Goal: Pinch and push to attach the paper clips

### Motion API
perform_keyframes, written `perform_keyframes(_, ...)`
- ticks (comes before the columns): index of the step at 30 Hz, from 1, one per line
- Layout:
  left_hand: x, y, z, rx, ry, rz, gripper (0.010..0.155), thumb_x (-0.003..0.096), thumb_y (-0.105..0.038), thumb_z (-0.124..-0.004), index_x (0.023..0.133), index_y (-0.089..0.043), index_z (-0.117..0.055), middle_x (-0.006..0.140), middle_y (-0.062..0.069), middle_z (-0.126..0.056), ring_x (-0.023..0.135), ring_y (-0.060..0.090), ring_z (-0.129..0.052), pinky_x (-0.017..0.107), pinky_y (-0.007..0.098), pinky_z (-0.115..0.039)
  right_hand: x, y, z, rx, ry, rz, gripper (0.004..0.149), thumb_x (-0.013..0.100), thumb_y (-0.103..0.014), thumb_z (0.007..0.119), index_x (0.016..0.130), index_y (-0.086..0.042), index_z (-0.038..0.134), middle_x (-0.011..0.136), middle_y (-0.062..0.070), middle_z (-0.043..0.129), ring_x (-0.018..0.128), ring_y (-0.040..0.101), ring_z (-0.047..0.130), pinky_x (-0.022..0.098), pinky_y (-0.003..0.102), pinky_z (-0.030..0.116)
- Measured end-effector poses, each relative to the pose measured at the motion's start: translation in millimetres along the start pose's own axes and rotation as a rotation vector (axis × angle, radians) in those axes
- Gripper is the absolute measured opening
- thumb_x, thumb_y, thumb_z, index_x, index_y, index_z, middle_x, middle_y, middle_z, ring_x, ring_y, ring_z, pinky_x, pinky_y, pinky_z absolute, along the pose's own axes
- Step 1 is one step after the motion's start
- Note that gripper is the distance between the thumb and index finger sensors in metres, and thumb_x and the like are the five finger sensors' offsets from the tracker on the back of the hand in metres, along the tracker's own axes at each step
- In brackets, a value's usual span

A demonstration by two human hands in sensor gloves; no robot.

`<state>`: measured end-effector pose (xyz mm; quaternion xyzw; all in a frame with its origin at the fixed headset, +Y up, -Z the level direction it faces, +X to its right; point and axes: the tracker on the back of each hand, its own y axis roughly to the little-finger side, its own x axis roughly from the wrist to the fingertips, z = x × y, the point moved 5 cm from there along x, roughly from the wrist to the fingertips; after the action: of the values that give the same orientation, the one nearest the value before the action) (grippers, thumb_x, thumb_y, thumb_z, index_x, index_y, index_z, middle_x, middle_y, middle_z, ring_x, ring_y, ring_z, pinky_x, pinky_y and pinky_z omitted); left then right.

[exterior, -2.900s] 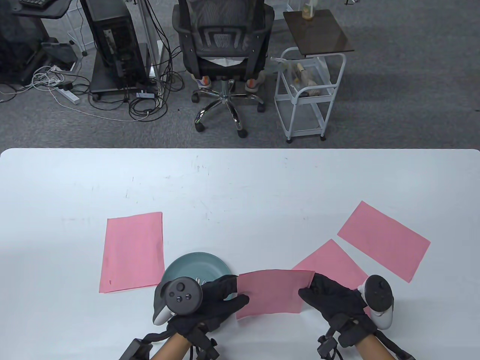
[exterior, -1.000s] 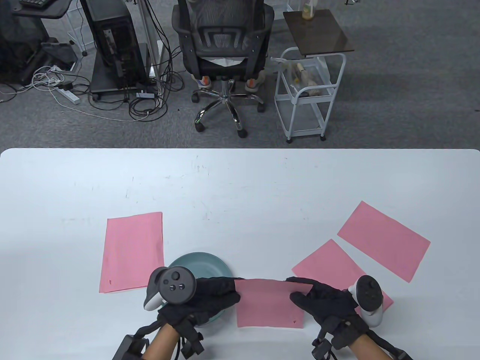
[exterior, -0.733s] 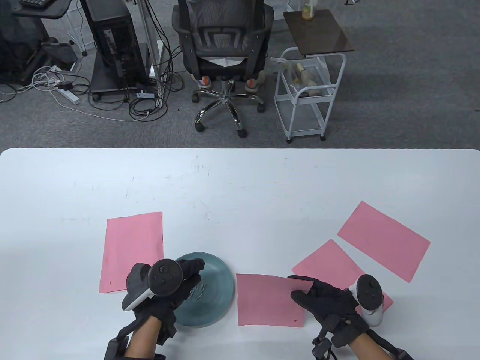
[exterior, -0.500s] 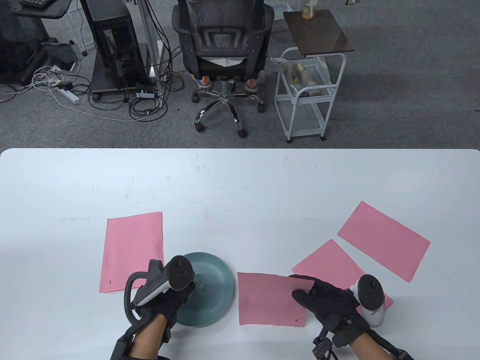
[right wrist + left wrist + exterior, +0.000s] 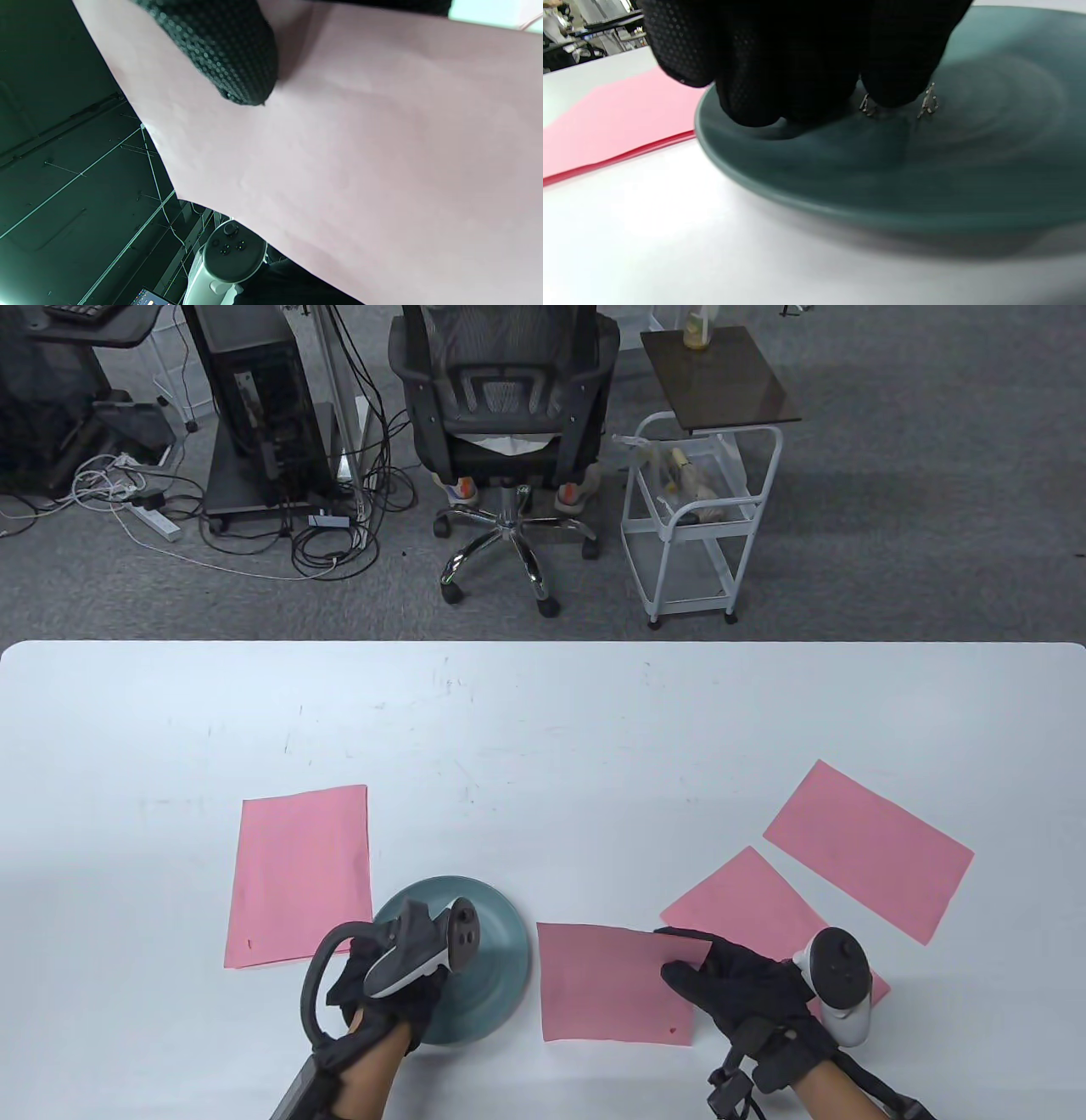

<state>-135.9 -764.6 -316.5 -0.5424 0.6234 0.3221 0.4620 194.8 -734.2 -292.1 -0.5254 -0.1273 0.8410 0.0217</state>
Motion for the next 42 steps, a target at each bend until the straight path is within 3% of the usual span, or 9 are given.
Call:
perform_keyframes(8,2,-8,4,0.109,-0.047,-0.004,0.042,0.0521,-0.033,-0.093,0.09,-0.014,-0.09,0.078,0.005,-0.101,0.066,0.027,-0.103,0.059,0.05,-0.082,0,0,0,-0.006,0.002,-0.002,0.039,0.056,-0.02,0.083,0.095,-0.019,0.08,0.09,0.009,0.091,0.076,0.031,0.093,0.054,0.048,0.077)
perform_keyframes(19,8,-4,2,0.079,-0.027,-0.024,0.043,0.0524,-0.036,-0.093,0.089,-0.014,-0.088,0.077,0.005,-0.1,0.067,0.028,-0.102,0.061,0.052,-0.081,-1,-1,-1,-0.011,0.009,0.0,0.039,0.056,-0.02,0.082,0.095,-0.019,0.08,0.09,0.009,0.091,0.076,0.031,0.093,0.054,0.048,0.077)
perform_keyframes(28,7,-14,2,0.204,-0.114,-0.061,0.043,0.0502,-0.039,-0.09,0.085,-0.014,-0.09,0.072,0.003,-0.103,0.061,0.026,-0.104,0.057,0.049,-0.084,-2,-1,-3,-0.014,0.017,-0.003,0.039,0.057,-0.021,0.082,0.095,-0.019,0.08,0.09,0.009,0.091,0.076,0.031,0.093,0.054,0.048,0.077)
perform_keyframes(42,1,10,7,0.079,-0.108,-0.058,0.041,0.0519,-0.04,-0.086,0.086,-0.017,-0.088,0.074,0.001,-0.1,0.064,0.024,-0.103,0.059,0.048,-0.083,-2,-1,-2,-0.013,0.008,-0.006,0.038,0.057,-0.021,0.082,0.095,-0.019,0.08,0.091,0.009,0.091,0.077,0.031,0.093,0.055,0.048,0.077)
